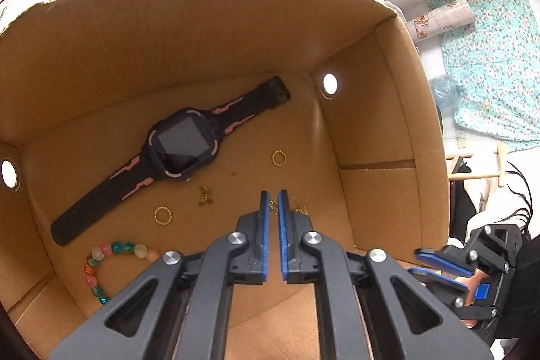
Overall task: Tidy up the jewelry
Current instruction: 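Open both grippers over the box to drop the gold pieces, then move both open grippers back to the orange bead bracelet and gold spring earring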
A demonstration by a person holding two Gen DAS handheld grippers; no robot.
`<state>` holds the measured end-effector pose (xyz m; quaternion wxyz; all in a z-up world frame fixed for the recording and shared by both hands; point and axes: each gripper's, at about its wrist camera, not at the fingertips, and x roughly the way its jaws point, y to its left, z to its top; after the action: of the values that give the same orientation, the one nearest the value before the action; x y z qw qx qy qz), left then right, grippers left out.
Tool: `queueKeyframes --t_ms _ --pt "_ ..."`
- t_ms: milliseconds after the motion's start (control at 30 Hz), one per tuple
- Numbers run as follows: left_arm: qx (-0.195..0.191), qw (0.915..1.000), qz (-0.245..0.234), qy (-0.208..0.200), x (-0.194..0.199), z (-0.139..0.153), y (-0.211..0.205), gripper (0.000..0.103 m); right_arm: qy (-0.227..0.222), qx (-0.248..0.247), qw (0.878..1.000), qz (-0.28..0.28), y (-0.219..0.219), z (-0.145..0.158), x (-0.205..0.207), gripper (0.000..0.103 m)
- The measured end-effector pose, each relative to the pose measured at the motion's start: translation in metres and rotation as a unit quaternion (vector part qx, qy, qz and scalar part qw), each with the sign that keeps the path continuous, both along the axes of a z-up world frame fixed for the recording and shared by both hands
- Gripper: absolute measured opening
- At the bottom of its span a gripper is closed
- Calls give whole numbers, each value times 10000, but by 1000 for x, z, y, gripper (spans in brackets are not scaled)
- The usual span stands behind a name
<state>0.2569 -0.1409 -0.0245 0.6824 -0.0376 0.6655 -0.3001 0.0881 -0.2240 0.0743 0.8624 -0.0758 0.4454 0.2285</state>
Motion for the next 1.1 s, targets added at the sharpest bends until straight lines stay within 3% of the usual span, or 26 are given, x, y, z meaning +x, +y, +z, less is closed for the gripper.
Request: queueKeyframes --t_ms 100,367,533,667,800,900,1000,1100 --pt "34 10000 26 -65 0 4 -1 40 -80 77 9999 -89 -7 7 -3 7" --pt "-142 9994 119 -298 -7 27 7 41 -328 430 9976 -425 -25 29 -20 9" --pt "-458 9934 116 -1042 -35 76 36 43 -728 1043 9884 -832 -47 45 -53 25" --pt "-848 9747 184 -2062 -84 121 75 59 -983 1456 9775 -1171 -66 50 -92 39" --pt "-754 9499 472 -2996 -148 141 118 71 -843 1550 9738 -1436 -72 34 -123 53" --pt "-356 9363 635 -3435 -194 139 139 75 -537 1317 9767 -1605 -62 12 -138 63" --pt "-53 9304 551 -3624 -234 127 147 82 -261 1132 9805 -1587 -43 -13 -141 69" --pt "229 9280 440 -3693 -260 105 138 88 -51 317 9855 -1666 -17 -41 -145 71"
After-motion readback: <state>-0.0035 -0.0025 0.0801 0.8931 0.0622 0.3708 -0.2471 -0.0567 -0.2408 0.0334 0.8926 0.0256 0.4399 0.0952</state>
